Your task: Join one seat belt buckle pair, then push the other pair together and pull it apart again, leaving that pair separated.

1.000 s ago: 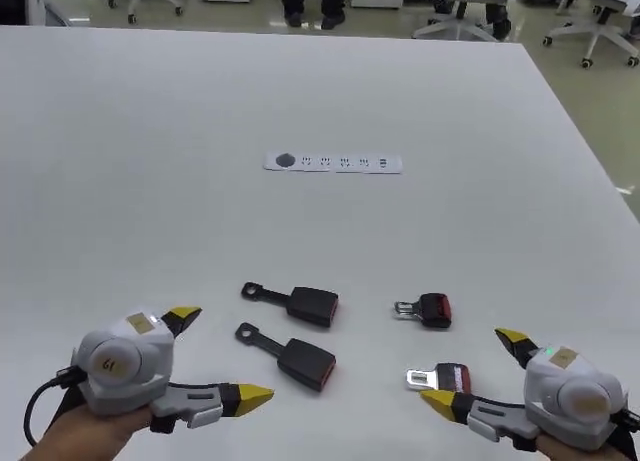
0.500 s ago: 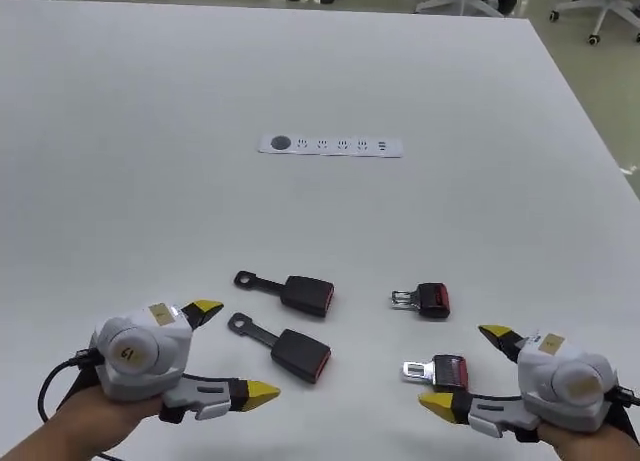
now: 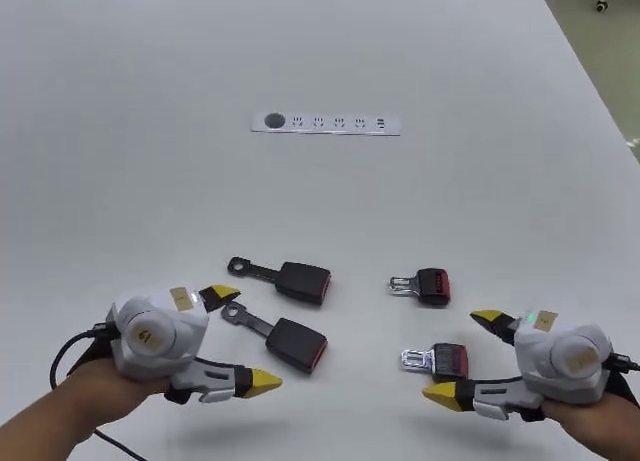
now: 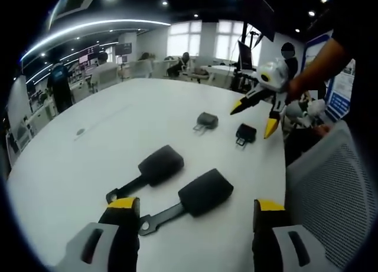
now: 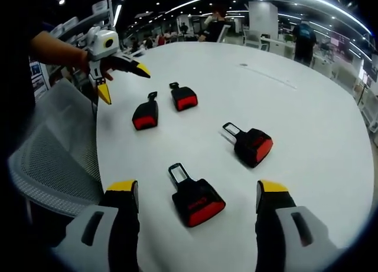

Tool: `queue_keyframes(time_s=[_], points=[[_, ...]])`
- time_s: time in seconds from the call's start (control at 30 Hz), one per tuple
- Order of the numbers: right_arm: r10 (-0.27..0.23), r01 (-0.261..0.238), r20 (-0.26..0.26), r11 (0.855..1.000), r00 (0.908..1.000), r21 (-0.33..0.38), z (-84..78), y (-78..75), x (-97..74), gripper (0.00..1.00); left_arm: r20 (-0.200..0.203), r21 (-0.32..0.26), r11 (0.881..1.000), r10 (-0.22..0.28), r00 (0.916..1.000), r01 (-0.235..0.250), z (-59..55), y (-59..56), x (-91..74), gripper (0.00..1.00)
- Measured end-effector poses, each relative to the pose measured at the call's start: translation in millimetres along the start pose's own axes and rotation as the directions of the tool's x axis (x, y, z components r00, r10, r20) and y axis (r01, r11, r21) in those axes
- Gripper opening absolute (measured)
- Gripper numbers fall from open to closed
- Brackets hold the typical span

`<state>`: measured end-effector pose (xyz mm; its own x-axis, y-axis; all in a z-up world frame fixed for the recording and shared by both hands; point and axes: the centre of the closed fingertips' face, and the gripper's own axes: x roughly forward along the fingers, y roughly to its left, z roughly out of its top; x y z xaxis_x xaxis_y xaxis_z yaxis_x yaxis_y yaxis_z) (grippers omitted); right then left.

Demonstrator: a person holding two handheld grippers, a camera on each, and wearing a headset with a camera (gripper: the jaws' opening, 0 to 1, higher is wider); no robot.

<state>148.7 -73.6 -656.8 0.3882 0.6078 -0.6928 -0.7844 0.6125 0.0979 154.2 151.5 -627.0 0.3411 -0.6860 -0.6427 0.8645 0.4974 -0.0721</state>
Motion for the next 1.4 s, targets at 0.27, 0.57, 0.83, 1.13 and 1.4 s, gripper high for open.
queue_keyframes(time_s=[0.27,0.57,0.83,1.13,1.4], points=[[0.056,-0.057,-0.051,0.998,0.9971,-0.022,-7.8,4.1,5.4,0.77,-0.087,0.128,0.988,-0.074,0.9934,0.085,-10.2,-5.9,19.1,0.76],[0.110,-0.117,-0.105,0.991,0.9884,-0.060,-17.7,8.6,11.2,0.74,-0.133,0.190,0.969,-0.135,0.9819,0.159,-13.2,-7.1,38.9,0.70],[0.141,-0.151,-0.133,0.986,0.9811,-0.065,-21.9,6.7,13.7,0.71,-0.212,0.281,0.929,-0.185,0.9596,0.241,-21.2,-6.7,56.4,0.61],[0.172,-0.189,-0.168,0.978,0.9706,-0.091,-28.0,7.4,14.4,0.64,-0.278,0.343,0.888,-0.214,0.9365,0.305,-28.3,-8.9,65.0,0.53],[0.176,-0.205,-0.191,0.968,0.9656,-0.147,-30.0,3.7,16.8,0.57,-0.243,0.302,0.910,-0.214,0.9461,0.284,-29.2,-9.1,66.8,0.46]])
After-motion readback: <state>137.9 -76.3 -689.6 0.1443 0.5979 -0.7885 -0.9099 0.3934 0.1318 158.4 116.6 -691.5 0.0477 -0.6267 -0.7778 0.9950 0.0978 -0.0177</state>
